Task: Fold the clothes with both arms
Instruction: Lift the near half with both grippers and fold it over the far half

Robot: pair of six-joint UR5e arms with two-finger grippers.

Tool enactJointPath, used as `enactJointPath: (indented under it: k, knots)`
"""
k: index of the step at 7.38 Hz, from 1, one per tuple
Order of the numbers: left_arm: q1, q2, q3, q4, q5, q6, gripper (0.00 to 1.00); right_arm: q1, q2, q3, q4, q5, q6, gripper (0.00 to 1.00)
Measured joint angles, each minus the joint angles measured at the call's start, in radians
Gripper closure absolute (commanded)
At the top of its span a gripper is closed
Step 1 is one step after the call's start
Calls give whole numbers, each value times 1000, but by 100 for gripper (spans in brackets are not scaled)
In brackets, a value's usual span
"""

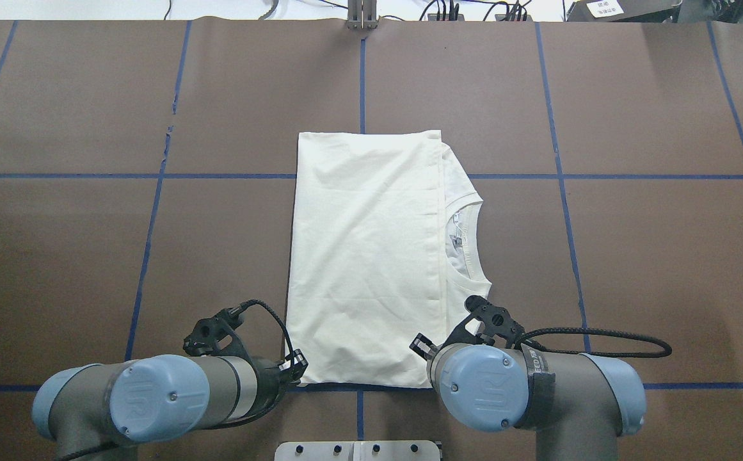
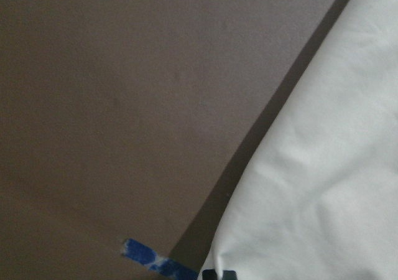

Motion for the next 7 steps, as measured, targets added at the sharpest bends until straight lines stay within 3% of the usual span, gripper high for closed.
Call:
enactJointPath:
  k: [4,5,7]
  knots:
    - [22,33,-307,147,-7,-81,100,-28,-32,198,-100,3,0,100]
    - [-29,-3,-322,191,-10,-63,100,24,-30,216,-108,14,-18,100]
    - [-190,-148,-185,281,-26,68,100,192,25,146,-105,117,-166,100]
